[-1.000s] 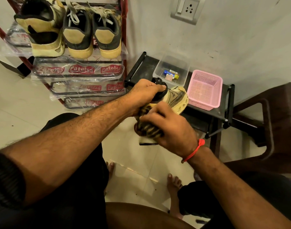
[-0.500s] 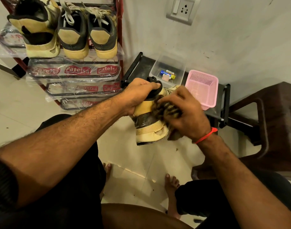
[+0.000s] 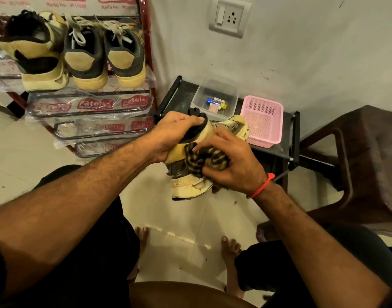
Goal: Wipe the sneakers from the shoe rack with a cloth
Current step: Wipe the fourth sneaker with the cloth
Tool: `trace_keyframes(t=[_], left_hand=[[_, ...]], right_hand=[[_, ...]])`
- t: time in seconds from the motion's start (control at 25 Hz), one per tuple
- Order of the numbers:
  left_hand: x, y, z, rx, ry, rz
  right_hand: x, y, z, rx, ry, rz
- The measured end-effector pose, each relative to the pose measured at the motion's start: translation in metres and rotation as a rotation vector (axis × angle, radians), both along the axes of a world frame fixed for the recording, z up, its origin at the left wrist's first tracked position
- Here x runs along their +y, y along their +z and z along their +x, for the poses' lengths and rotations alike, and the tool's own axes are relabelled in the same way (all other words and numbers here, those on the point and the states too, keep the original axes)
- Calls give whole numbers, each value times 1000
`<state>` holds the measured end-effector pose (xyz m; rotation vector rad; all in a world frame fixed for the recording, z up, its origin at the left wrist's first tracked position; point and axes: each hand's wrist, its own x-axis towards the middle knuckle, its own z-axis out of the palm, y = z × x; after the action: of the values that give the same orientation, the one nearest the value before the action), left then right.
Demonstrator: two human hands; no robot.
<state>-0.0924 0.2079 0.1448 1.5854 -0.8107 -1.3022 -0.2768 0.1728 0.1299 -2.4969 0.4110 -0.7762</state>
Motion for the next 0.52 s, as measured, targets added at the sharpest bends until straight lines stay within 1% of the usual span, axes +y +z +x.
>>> trace_keyframes(t=[0.08,0.16,0.24,0.32,0.36,0.4,0.48,0.52], left_hand=[[1,5,2,49,16,-25],[3,8,4,71,-17,-41],[7,9,2,35,-80,-60],[11,8,0,-17,-110,-77],[11,6,0,-33,-103,-83],[10,5,-1,-37,-88,-91],[10,5,0,-23,-48,-117],[10,5,0,-41,-41,-131]], right_hand=[[-17,-5,-10,-28,-179,11],[-38,-7,-22,-75,-423,14],[-55,-8,-32,-56,-650,31],[-58,-6,-32,-23,-765,88],[-51,-3,-28,-35,-769,128],[-38,-2,-19,-71,-715,163],[2,1,3,-167,-483,157],[24,1,14,-181,-349,124]])
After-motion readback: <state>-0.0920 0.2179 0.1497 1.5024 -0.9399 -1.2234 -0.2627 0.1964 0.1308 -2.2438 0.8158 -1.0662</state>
